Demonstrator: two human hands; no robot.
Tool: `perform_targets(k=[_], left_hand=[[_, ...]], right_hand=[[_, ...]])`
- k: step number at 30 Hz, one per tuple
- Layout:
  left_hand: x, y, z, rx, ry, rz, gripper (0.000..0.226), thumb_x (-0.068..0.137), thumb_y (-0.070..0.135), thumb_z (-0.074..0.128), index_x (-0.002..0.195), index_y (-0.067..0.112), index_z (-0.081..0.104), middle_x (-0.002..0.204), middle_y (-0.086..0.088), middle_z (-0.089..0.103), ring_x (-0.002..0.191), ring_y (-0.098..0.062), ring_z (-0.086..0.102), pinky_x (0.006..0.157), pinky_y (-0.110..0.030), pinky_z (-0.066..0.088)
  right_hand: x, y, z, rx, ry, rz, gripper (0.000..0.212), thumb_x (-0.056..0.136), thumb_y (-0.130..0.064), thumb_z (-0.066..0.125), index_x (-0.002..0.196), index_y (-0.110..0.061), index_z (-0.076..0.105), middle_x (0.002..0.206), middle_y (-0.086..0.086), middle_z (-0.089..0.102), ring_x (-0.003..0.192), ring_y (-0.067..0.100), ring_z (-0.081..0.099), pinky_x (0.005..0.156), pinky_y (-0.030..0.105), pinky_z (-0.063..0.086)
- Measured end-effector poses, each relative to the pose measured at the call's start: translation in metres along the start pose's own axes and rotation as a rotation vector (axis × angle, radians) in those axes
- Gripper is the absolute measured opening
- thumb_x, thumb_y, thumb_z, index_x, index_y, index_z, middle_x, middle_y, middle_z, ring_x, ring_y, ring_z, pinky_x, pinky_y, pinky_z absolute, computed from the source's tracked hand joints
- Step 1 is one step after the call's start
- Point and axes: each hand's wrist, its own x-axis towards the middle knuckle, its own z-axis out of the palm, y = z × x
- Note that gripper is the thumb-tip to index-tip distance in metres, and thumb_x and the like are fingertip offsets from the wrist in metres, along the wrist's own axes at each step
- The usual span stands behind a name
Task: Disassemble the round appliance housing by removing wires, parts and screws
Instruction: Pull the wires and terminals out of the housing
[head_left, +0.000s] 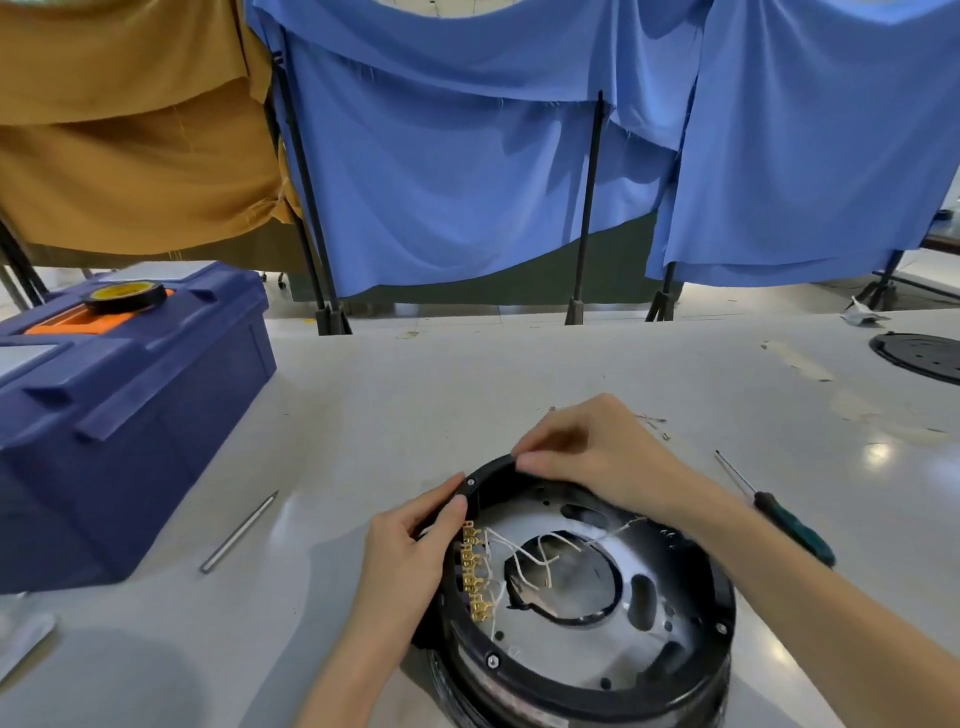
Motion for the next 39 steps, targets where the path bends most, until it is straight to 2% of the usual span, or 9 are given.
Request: perform_targets(k=[3,6,8,11,15,22,24,31,39], left_hand=[[-0.001,0.000,-0.001,-0.018,-0.024,-0.017,0.022,0.089,0.020,0.065,0.106,0.030,0.073,0.106,0.015,0.072,0.104,-0.002,0.065,0.098,-0.035,0.049],[-0.003,0.000,-0.001,-0.031,-0.036,-0.016,0.023,0.090,0.019,0.064,0.107,0.032,0.072,0.106,0.016,0.072,0.103,-0.001,0.065,0.095,-0.032,0.050],[-0.003,0.000,-0.001,-0.031,-0.027,-0.011,0.024,0.090,0.018,0.064,0.108,0.031,0.072,0.105,0.016,0.072,0.102,0.000,0.065,0.093,-0.029,0.051],[-0.003,0.000,0.000,-0.040,-0.014,-0.021,0.025,0.089,0.014,0.065,0.109,0.028,0.071,0.105,0.011,0.073,0.099,-0.002,0.067,0.089,-0.027,0.053],[-0.004,0.001,-0.001,-0.025,-0.016,-0.024,0.030,0.086,0.009,0.066,0.109,0.027,0.071,0.103,0.008,0.074,0.096,-0.006,0.069,0.086,-0.030,0.055],[-0.002,0.001,0.000,-0.028,-0.015,-0.039,0.030,0.087,0.006,0.065,0.113,0.020,0.070,0.103,0.006,0.074,0.097,-0.009,0.070,0.088,-0.034,0.055],[-0.002,0.000,-0.001,-0.021,-0.021,-0.042,0.030,0.087,0.008,0.065,0.115,0.020,0.070,0.103,0.007,0.074,0.096,-0.008,0.070,0.087,-0.034,0.055],[-0.002,0.001,-0.002,0.021,-0.024,-0.024,0.029,0.086,0.012,0.067,0.112,0.024,0.071,0.107,0.007,0.073,0.103,-0.010,0.067,0.094,-0.040,0.053],[-0.003,0.003,-0.002,0.041,-0.015,-0.020,0.029,0.086,0.012,0.067,0.111,0.025,0.070,0.108,0.007,0.072,0.102,-0.007,0.067,0.093,-0.038,0.054]], right_hand=[[-0.007,-0.015,0.023,-0.120,-0.238,0.000,0.010,0.084,-0.023,0.072,0.089,-0.017,0.079,0.077,-0.010,0.074,0.068,-0.003,0.065,0.065,0.012,0.048],[-0.005,-0.019,0.037,-0.200,-0.330,0.013,0.011,0.084,-0.019,0.070,0.088,-0.012,0.077,0.076,-0.004,0.073,0.066,0.003,0.064,0.061,0.019,0.050],[-0.002,-0.020,0.042,-0.217,-0.311,0.030,0.009,0.082,-0.013,0.068,0.085,-0.009,0.076,0.076,0.001,0.073,0.063,0.010,0.063,0.061,0.025,0.052],[0.001,-0.021,0.047,-0.226,-0.298,0.063,0.012,0.080,-0.010,0.063,0.078,-0.008,0.074,0.068,0.010,0.069,0.049,0.009,0.049,0.050,0.020,0.041],[0.003,-0.020,0.047,-0.151,-0.313,0.104,0.008,0.076,-0.009,0.067,0.073,-0.003,0.071,0.069,0.024,0.064,0.054,0.015,0.046,0.053,0.030,0.038],[0.007,-0.021,0.048,-0.151,-0.296,0.131,0.007,0.071,-0.005,0.071,0.064,-0.008,0.073,0.040,-0.006,0.053,0.030,0.005,0.038,0.036,0.016,0.032],[0.009,-0.021,0.047,-0.148,-0.311,0.148,0.008,0.069,-0.005,0.072,0.062,-0.009,0.072,0.036,-0.008,0.049,0.030,0.005,0.036,0.036,0.015,0.030],[0.009,-0.014,0.051,-0.092,-0.276,0.216,0.006,0.066,-0.008,0.073,0.061,-0.005,0.071,0.043,0.000,0.052,0.036,0.009,0.038,0.038,0.015,0.031],[0.008,-0.011,0.051,-0.068,-0.261,0.227,0.008,0.066,-0.010,0.073,0.061,-0.004,0.071,0.052,0.009,0.051,0.050,0.017,0.039,0.048,0.025,0.031]])
